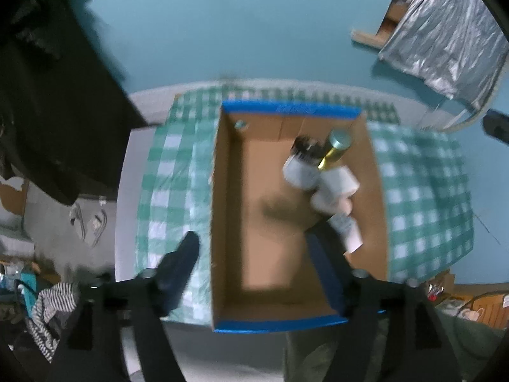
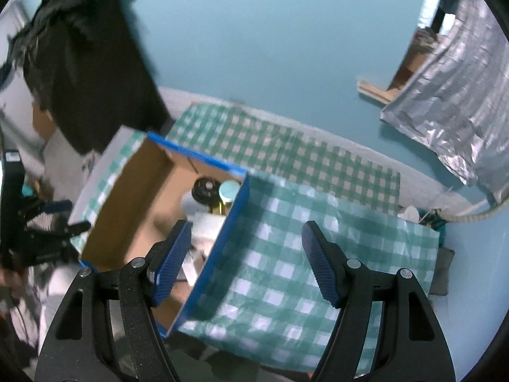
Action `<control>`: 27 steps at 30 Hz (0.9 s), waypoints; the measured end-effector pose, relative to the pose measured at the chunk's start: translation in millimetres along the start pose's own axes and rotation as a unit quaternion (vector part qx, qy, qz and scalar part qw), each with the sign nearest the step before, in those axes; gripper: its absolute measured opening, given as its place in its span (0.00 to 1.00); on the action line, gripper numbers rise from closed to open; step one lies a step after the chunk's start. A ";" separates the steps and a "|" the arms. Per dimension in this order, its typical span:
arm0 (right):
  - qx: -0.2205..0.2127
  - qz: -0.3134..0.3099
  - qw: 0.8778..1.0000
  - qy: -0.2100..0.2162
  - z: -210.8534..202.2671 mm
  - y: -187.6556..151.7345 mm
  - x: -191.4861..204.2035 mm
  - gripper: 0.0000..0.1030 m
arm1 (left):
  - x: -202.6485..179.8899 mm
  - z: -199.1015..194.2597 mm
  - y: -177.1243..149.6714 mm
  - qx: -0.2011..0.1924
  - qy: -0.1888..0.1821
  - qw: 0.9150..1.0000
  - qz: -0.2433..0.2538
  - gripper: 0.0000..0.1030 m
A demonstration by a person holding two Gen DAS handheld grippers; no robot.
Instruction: Organize rigid objects
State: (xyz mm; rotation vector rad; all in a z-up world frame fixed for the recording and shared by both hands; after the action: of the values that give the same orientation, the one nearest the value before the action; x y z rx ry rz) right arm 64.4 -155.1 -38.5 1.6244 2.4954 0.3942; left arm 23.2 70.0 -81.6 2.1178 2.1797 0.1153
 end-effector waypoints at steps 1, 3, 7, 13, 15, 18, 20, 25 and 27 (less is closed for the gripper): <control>-0.010 0.007 1.000 0.000 -4.2 -2.9 -2.3 0.70 | -3.6 -6.5 0.6 -0.011 0.001 1.000 0.002 0.77; -0.021 0.016 1.000 -0.005 -8.8 -8.2 -5.9 0.70 | -10.8 -18.9 0.2 -0.028 0.003 1.000 0.001 0.80; -0.035 0.035 0.999 -0.015 -18.2 -17.8 -15.0 0.70 | -19.0 -36.8 -3.1 -0.052 -0.006 0.999 -0.005 0.85; -0.068 0.058 0.996 -0.025 -32.5 -32.3 -24.1 0.70 | -22.6 -60.3 -5.1 -0.092 -0.015 0.995 -0.025 0.89; -0.075 0.065 0.995 -0.029 -35.4 -35.4 -27.2 0.70 | -24.3 -65.9 -5.9 -0.104 -0.009 0.994 -0.027 0.91; -0.080 0.072 0.993 -0.040 -39.7 -39.6 -32.2 0.70 | -30.1 -74.8 -9.6 -0.129 0.006 0.991 -0.024 0.91; -0.084 0.079 0.992 -0.049 -43.0 -42.1 -36.3 0.70 | -32.5 -79.9 -12.7 -0.138 -0.001 0.990 -0.021 0.91; -0.088 0.092 0.990 -0.063 -46.8 -48.0 -44.2 0.70 | -39.8 -87.2 -14.3 -0.146 -0.008 0.989 -0.016 0.92; -0.090 0.097 0.989 -0.067 -47.5 -50.1 -47.4 0.70 | -42.1 -87.6 -14.3 -0.145 -0.004 0.989 -0.018 0.92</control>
State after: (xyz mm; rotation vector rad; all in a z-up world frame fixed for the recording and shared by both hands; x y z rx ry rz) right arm 27.6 -224.4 -9.0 1.7623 2.1462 0.4990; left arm -0.8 28.8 4.3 1.9153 2.0493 0.3927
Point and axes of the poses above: each gripper's, at about its wrist camera, not at the fingertips, and z roughly the way its jaws point, x to its left, y to its top, the point moved 1 cm from there along z, roughly the way its jaws point, and after that the axes turned 13 degrees about x, right-handed, at the moved point
